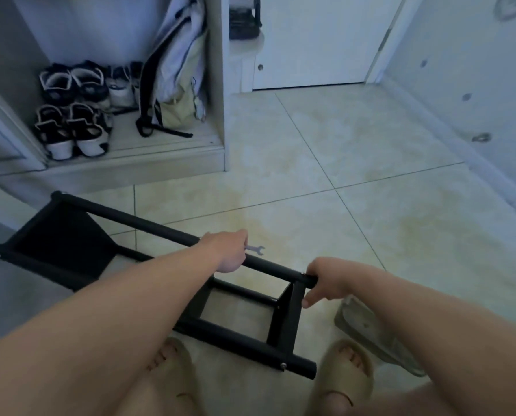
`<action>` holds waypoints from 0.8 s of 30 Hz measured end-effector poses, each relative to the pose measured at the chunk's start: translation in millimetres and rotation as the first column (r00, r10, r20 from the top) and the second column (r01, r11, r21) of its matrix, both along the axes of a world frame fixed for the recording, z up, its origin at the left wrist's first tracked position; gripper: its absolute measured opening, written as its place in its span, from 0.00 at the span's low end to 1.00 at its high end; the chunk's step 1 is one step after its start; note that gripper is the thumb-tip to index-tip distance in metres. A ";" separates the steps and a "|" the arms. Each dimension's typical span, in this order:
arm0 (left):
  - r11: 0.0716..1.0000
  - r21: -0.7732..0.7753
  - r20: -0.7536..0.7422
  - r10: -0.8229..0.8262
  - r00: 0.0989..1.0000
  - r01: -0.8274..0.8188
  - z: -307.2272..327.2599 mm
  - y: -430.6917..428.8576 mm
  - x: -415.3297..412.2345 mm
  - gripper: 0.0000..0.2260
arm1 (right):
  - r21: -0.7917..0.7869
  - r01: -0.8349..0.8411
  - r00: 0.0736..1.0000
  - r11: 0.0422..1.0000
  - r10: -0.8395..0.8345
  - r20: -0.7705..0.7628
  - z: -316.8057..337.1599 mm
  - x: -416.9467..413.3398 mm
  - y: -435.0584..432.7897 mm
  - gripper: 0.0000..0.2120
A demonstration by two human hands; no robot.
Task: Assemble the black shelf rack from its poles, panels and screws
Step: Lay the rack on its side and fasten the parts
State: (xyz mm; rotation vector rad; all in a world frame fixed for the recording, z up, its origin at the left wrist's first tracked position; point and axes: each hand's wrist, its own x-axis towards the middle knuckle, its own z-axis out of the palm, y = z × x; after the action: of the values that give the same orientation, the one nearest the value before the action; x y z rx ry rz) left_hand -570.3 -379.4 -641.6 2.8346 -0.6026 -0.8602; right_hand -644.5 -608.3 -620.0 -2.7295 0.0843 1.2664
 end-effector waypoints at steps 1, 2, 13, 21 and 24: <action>1.000 -0.012 0.017 0.007 1.000 -0.006 -1.1 1.0 -0.7 0.06 | 0.009 0.007 1.000 1.000 -0.007 0.025 2.2 0.2 -0.7 0.26; 0.999 -0.036 0.040 0.024 0.999 -0.023 -1.2 2.8 -0.5 0.06 | 0.022 0.012 0.998 1.000 -0.013 0.058 5.3 1.3 -1.1 0.26; 0.971 -0.191 0.149 0.174 0.973 -0.144 15.0 40.6 -11.9 0.03 | 0.089 -0.023 0.912 0.996 -0.016 0.411 13.8 -0.5 22.8 0.19; 0.964 -0.171 -0.111 0.189 0.976 -0.206 -16.9 46.6 -27.7 0.04 | 0.017 -0.032 0.909 0.999 0.022 0.415 -26.7 -3.0 42.6 0.17; 0.957 -0.186 -0.168 0.194 0.966 -0.224 -37.6 44.2 -22.8 0.06 | -0.050 -0.094 0.909 0.994 0.106 0.403 -49.8 0.6 41.2 0.18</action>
State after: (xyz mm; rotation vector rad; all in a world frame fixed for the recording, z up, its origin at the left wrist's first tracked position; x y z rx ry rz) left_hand -593.1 -335.2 -679.3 2.5653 -0.3402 -0.9041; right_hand -643.9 -567.1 -669.8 -2.9907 -0.0810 0.6936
